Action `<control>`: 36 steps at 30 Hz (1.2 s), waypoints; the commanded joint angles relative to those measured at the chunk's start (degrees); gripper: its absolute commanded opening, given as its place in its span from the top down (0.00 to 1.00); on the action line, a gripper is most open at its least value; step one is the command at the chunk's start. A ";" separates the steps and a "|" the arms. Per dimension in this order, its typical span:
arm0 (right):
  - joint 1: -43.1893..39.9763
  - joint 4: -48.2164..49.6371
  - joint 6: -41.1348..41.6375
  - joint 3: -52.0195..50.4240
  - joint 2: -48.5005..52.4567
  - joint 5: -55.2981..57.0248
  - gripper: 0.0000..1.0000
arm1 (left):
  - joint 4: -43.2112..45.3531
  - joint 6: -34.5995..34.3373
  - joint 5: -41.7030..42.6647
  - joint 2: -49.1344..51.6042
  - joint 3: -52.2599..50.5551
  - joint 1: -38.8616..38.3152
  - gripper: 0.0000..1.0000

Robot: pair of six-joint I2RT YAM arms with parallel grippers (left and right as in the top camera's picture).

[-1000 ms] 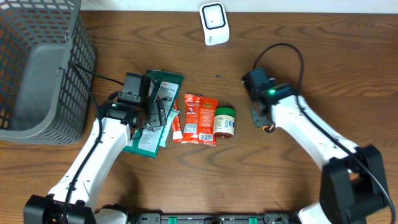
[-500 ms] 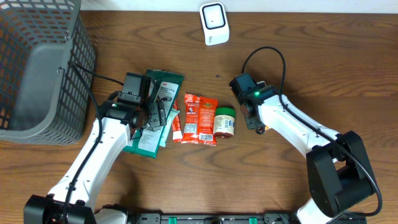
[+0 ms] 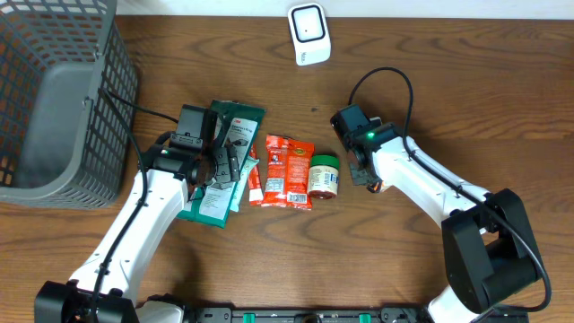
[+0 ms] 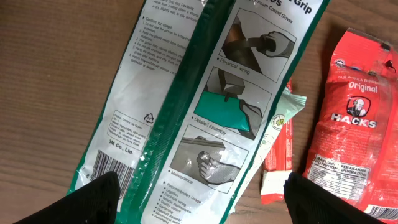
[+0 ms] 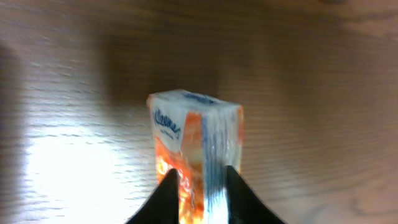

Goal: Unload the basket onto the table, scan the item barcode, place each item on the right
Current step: 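Grasp the Kleenex pack by its end with the right gripper, then lift the Kleenex pack and carry it up toward the scanner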

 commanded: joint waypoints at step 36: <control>-15.82 -8.44 -9.42 5.09 -6.05 -30.60 0.41 | -0.02 0.11 -0.31 0.22 -0.57 0.04 0.15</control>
